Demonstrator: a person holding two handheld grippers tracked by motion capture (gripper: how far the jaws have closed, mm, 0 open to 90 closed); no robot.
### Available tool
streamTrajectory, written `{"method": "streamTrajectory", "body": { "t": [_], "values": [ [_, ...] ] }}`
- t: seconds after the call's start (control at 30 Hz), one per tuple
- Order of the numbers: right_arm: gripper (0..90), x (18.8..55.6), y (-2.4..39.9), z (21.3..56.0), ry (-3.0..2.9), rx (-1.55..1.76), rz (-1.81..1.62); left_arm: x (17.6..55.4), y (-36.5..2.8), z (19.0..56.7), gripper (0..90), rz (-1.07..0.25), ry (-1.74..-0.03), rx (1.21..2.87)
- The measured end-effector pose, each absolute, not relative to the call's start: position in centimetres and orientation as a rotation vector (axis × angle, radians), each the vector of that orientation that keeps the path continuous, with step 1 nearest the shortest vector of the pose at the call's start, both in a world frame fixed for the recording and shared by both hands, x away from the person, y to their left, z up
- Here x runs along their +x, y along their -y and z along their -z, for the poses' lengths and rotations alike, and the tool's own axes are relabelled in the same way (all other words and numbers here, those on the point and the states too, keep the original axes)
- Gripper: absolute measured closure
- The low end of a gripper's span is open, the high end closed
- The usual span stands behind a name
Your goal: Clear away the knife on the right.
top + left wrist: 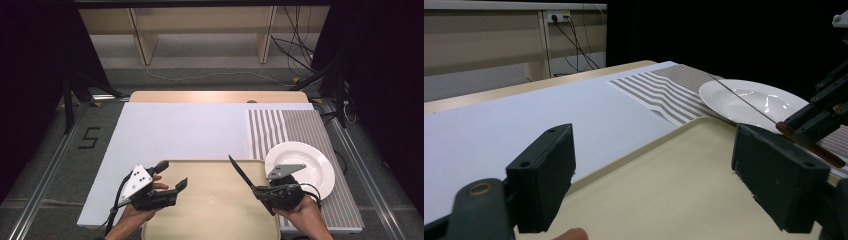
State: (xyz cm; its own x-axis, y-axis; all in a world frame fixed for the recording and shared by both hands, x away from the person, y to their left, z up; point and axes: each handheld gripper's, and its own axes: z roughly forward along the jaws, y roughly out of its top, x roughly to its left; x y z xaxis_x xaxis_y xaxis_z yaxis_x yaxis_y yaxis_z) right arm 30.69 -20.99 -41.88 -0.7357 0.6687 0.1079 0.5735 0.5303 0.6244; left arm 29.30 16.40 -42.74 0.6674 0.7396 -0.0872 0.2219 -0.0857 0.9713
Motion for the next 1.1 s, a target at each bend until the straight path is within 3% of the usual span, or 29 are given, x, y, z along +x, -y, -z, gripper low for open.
{"method": "streamTrajectory", "body": {
  "t": [1.1],
  "values": [
    [77.5, 29.6, 18.2, 45.4, -2.846, 1.077, -0.685, 29.3, -16.4, 42.8, 17.4, -0.521, -0.801, 1.639]
  ]
}}
